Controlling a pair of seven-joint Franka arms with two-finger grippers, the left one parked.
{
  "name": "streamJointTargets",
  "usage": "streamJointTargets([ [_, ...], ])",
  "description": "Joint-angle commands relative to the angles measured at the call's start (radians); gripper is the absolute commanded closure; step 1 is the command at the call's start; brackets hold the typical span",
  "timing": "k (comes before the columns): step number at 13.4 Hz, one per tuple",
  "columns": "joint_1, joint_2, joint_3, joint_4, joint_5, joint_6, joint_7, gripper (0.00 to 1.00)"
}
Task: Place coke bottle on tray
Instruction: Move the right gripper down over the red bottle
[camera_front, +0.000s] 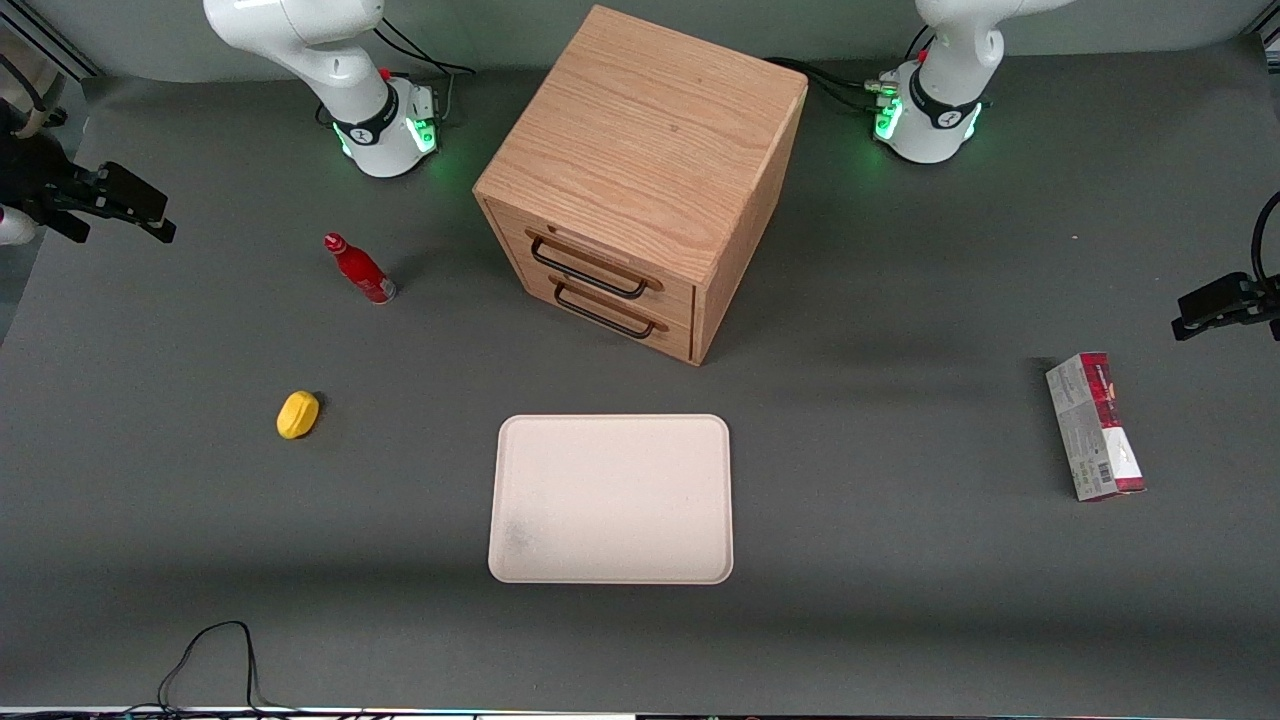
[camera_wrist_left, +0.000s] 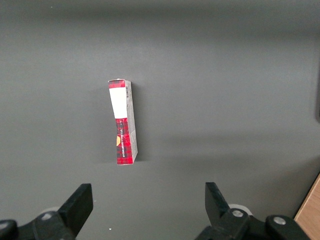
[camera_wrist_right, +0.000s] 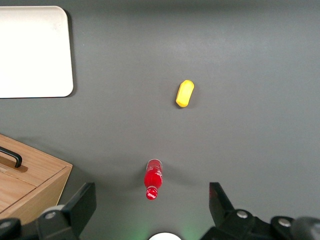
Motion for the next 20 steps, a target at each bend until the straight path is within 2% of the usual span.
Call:
streamJointTargets([
  [1,0.001,0.006,-0.002,0.013,0.019,-0.014,-0.014,0.00],
  [5,0.003,0.005,0.003,-0.016,0.033,-0.024,-0.023,0.00],
  [8,0.004,-0.017,0.007,-0.147,0.034,-0.025,-0.028,0.00],
  [10,0.017,-0.045,0.012,-0.310,0.034,0.079,-0.026,0.00],
  [13,0.024,-0.199,0.012,-0.613,0.031,0.296,-0.026,0.00],
  [20,0.024,-0.228,0.014,-0.901,0.019,0.527,-0.014,0.00],
])
